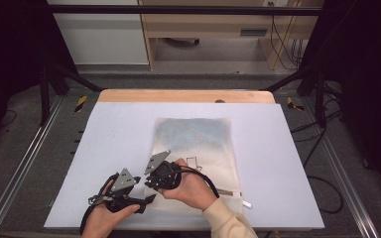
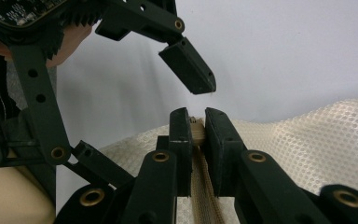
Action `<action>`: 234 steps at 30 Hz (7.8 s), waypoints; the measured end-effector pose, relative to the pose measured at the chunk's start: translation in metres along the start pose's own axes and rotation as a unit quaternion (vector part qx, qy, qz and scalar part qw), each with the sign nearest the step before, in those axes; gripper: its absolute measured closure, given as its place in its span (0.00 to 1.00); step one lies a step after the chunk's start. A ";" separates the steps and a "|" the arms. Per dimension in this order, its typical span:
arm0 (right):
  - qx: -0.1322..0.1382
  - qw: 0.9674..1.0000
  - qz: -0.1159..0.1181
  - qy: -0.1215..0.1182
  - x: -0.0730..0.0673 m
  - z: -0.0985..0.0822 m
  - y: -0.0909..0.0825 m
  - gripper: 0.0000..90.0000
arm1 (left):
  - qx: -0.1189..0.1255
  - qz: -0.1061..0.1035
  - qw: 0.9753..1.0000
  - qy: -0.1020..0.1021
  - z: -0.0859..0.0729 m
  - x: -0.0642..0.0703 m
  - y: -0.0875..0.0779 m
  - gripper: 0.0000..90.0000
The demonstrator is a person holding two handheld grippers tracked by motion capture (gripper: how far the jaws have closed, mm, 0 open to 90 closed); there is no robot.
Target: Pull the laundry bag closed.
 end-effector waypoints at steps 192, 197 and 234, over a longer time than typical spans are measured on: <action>-0.053 0.999 -0.002 -0.009 0.008 -0.042 -0.014 0.91 | -0.011 -0.108 0.993 -0.039 0.005 -0.008 0.020 0.92; -0.052 0.999 -0.002 -0.009 0.009 -0.042 -0.015 0.91 | -0.010 -0.109 0.993 -0.039 0.005 -0.008 0.020 0.92; -0.063 0.998 0.003 -0.002 0.008 -0.053 -0.016 0.91 | -0.011 -0.113 0.993 -0.032 0.005 -0.003 0.022 0.92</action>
Point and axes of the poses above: each handheld gripper's, and its own axes: y roughly forward along the jaws, z roughly out of its top, x roughly to its right, the point moved 6 cm from there along y, roughly forward along the jaws, and after that the axes turned 4 degrees about -y, right-handed, at the moved point
